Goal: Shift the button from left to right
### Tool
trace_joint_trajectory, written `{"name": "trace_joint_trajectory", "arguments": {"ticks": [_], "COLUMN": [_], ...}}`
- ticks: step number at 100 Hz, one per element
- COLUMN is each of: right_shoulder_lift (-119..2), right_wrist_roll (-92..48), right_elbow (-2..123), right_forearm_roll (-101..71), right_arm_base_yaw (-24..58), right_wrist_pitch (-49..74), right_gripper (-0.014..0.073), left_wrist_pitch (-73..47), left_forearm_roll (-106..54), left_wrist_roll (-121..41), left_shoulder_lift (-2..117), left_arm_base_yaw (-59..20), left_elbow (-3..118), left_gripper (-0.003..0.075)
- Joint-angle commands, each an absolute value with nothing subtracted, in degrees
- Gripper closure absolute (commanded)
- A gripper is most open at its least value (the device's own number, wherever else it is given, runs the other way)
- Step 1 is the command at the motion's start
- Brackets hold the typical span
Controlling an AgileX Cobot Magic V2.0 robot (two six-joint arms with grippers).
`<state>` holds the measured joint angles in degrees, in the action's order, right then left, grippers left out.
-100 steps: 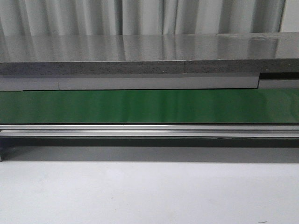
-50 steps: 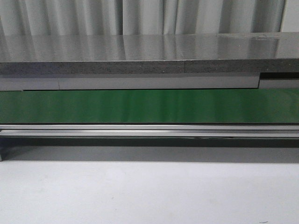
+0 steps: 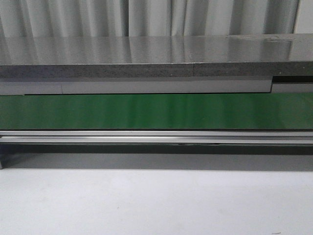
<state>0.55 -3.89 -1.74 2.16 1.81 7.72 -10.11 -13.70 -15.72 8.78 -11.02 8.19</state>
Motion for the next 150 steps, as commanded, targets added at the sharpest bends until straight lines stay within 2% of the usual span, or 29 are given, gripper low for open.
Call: {"name": "trace_joint_trajectory", "arguments": {"ticks": [1, 75, 94, 106, 150], "right_shoulder_lift": [1.4, 1.4, 1.4, 1.4, 1.4], "right_wrist_roll": [-3.8, -3.8, -3.8, -3.8, -3.8], "right_elbow": [-1.7, -1.7, -1.7, -1.7, -1.7], "right_forearm_roll": [2.9, 2.9, 2.9, 2.9, 2.9], "right_arm_base_yaw": [1.4, 1.4, 1.4, 1.4, 1.4], "right_wrist_pitch": [2.6, 2.6, 2.6, 2.6, 2.6], "right_gripper": [0.0715, 0.0715, 0.0715, 0.0715, 0.0715], "left_wrist_pitch": [-5.2, -4.8, -4.9, -4.9, -3.5], "left_forearm_roll": [-14.4, -10.8, 4.0, 5.4, 5.5], "left_wrist_roll": [-15.5, -15.5, 0.4, 2.4, 2.9], "left_shoulder_lift": [9.3, 9.2, 7.0, 4.9, -2.4], "left_arm_base_yaw": [-11.1, -11.1, -11.1, -11.0, -4.3], "left_elbow": [10.0, 10.0, 8.7, 6.8, 0.0], "left_gripper": [0.0715, 0.0715, 0.0715, 0.0715, 0.0715]}}
